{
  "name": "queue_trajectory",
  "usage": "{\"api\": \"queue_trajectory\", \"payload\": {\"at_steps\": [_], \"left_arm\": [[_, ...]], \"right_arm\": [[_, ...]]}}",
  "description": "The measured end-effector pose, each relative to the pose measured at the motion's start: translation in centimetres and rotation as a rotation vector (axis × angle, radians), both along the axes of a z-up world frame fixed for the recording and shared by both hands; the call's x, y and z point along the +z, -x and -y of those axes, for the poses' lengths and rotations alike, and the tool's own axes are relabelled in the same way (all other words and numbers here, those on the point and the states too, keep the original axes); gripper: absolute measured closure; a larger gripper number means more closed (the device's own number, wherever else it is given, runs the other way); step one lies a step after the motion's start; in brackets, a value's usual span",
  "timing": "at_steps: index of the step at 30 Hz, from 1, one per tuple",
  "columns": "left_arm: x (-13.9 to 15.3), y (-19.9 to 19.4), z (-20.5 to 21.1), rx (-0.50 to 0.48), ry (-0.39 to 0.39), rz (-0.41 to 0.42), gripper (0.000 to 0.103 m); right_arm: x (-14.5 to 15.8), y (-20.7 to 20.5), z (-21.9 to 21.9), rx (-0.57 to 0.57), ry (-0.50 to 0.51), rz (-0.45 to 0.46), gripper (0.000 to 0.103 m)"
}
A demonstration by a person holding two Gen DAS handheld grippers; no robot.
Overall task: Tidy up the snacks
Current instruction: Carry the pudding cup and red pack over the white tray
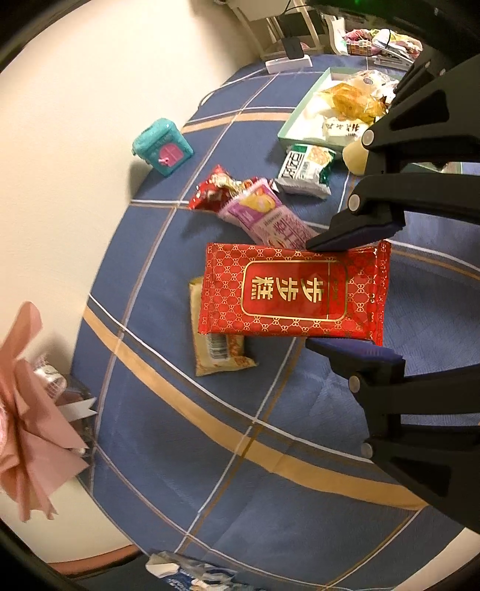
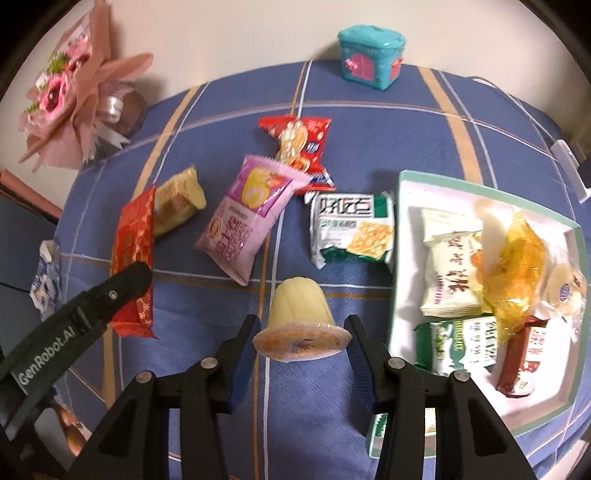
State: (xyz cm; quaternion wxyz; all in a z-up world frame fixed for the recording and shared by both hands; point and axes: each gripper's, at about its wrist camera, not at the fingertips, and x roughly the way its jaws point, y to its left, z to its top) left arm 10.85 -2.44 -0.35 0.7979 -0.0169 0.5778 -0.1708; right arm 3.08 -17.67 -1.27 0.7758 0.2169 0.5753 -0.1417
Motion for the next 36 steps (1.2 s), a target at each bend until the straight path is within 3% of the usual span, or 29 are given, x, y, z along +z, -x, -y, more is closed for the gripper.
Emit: {"api": "queue_trajectory", "payload": {"at_steps": [12,22,31,36], "left_arm": [[2.2,2.0,3.4,-0.057,0.007,0.057,0.056],[3.6,5.4,9.0,-0.176,0.036,0.09,0.056],[3.2,9.1,14.9,-0.322,0.022,0.092,0.056],[2.4,10.2,17.1,-0.377,0.005,0.083,0.056]], "right_arm": [[3.1,3.5,5.1,-0.12,0.021,0.04,0.053],[4.9,8.3,13.1,-0.325,0.062,0.054,0.053],[5.7,13.5,19.7,-0.499,0.08,0.063,0.053],[5.5,14.9,21.2,-0.534,0.073,0.069,0.053]]}}
